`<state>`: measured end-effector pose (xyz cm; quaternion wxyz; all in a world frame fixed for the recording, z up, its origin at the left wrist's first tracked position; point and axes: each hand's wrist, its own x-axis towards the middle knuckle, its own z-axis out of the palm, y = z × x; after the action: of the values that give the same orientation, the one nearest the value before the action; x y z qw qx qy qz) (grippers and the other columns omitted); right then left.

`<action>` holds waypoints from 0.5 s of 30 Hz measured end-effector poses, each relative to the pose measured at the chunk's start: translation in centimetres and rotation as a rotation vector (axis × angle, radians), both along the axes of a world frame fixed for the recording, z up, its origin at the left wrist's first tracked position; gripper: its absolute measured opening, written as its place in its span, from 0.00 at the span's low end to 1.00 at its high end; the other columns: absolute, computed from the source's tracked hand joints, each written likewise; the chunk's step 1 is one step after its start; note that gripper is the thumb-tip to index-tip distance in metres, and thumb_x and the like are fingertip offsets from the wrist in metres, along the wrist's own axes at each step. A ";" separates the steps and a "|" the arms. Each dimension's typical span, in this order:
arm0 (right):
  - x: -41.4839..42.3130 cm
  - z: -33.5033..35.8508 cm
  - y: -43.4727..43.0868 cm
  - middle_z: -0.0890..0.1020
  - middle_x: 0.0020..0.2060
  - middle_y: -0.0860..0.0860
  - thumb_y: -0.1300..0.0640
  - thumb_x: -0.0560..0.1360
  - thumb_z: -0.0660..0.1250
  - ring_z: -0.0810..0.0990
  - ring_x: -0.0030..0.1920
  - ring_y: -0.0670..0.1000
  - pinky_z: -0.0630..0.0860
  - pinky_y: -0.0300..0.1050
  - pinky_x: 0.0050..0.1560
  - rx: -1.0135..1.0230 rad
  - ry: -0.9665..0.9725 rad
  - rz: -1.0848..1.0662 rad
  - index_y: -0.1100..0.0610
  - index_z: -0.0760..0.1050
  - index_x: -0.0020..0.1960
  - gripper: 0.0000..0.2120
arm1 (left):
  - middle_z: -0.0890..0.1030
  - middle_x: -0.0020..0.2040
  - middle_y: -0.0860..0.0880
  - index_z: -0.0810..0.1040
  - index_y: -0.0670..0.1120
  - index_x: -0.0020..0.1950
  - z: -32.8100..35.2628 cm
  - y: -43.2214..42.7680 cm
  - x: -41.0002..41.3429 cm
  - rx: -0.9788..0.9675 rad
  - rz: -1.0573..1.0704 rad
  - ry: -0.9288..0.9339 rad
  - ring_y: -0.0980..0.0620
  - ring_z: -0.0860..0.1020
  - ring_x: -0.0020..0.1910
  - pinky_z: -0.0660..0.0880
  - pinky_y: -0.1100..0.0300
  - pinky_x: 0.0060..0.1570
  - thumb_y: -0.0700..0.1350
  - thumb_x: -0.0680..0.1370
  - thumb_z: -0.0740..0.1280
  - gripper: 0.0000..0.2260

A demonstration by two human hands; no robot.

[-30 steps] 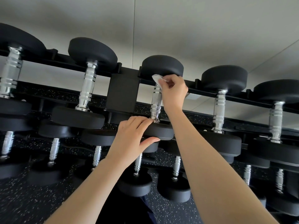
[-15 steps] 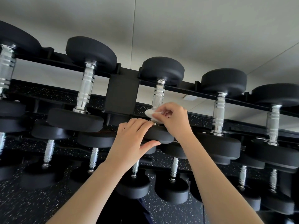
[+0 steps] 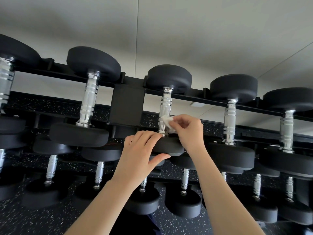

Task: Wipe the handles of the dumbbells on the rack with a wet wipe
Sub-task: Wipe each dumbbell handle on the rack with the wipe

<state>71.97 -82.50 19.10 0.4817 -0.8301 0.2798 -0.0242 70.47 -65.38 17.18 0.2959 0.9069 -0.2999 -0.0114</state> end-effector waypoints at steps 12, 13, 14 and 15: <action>6.2 -0.1 -0.4 0.82 0.38 0.48 0.62 0.73 0.69 0.80 0.41 0.46 0.77 0.35 0.46 0.057 -0.198 -0.203 0.55 0.79 0.46 0.04 | 0.76 0.56 0.56 0.75 0.50 0.60 -0.1 0.1 0.2 0.019 -0.015 -0.026 0.54 0.73 0.56 0.67 0.55 0.53 0.65 0.75 0.56 0.24; 6.3 -0.2 -0.4 0.82 0.39 0.49 0.61 0.73 0.69 0.81 0.41 0.47 0.78 0.39 0.47 0.076 -0.205 -0.211 0.55 0.79 0.45 0.03 | 0.76 0.56 0.56 0.75 0.50 0.60 -0.1 0.1 0.2 0.020 -0.017 -0.026 0.54 0.73 0.56 0.67 0.55 0.53 0.65 0.75 0.56 0.24; 6.3 -0.4 -0.5 0.83 0.39 0.50 0.61 0.73 0.69 0.81 0.42 0.48 0.79 0.43 0.49 0.099 -0.208 -0.216 0.54 0.79 0.45 0.03 | 0.76 0.56 0.56 0.75 0.50 0.60 -0.1 0.1 0.2 0.020 -0.018 -0.027 0.54 0.73 0.56 0.67 0.55 0.53 0.65 0.75 0.56 0.24; 6.1 -0.7 -0.5 0.83 0.40 0.51 0.61 0.73 0.69 0.82 0.43 0.49 0.79 0.45 0.50 0.123 -0.204 -0.215 0.54 0.78 0.44 0.03 | 0.76 0.56 0.56 0.75 0.50 0.60 -0.1 0.1 0.2 0.019 -0.019 -0.029 0.54 0.73 0.56 0.67 0.55 0.53 0.65 0.75 0.56 0.24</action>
<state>78.06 -83.02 18.44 0.5521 -0.7577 0.3175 -0.1425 70.69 -65.25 17.04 0.2827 0.9069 -0.3125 -0.0037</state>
